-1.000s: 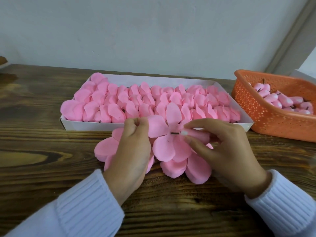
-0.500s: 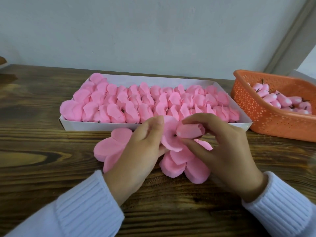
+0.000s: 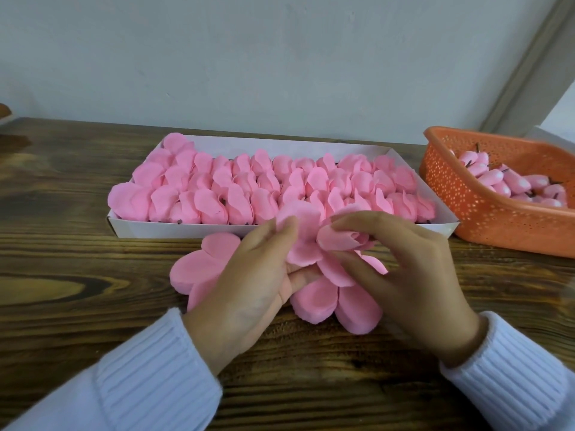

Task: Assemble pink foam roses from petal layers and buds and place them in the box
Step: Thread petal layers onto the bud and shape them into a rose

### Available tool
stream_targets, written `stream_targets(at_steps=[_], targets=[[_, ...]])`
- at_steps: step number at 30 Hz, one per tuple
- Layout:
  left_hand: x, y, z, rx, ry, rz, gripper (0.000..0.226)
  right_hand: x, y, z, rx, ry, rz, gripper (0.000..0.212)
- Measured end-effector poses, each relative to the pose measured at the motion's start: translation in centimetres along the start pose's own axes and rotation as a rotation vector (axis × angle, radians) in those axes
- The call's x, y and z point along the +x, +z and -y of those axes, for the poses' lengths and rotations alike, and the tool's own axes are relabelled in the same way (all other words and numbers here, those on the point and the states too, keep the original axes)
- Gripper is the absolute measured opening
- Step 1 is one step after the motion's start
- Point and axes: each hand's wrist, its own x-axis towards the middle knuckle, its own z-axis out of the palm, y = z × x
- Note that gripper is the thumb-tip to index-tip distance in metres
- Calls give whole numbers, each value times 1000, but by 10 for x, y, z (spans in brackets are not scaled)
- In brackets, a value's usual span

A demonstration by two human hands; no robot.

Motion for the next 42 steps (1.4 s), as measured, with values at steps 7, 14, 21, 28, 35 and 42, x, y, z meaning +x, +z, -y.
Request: stream_targets(at_steps=[7, 14, 21, 28, 35, 42], targets=[[3, -2, 3, 12, 6, -139, 23, -1, 1, -2, -28, -64, -8, 21], [5, -5, 3, -58, -23, -219, 18, -1, 1, -3, 7, -29, 27, 23], [2, -1, 3, -5, -11, -113, 24, -1, 1, -3, -18, 17, 70, 23], [-2, -4, 8, 397, 92, -80, 30, -2, 2, 0, 59, 105, 65, 22], [-4, -6, 9, 581, 159, 261, 33, -2, 2, -1, 49, 27, 44, 21], [-2, -7, 9, 557, 230, 261, 27, -2, 2, -1, 33, -73, 52, 25]])
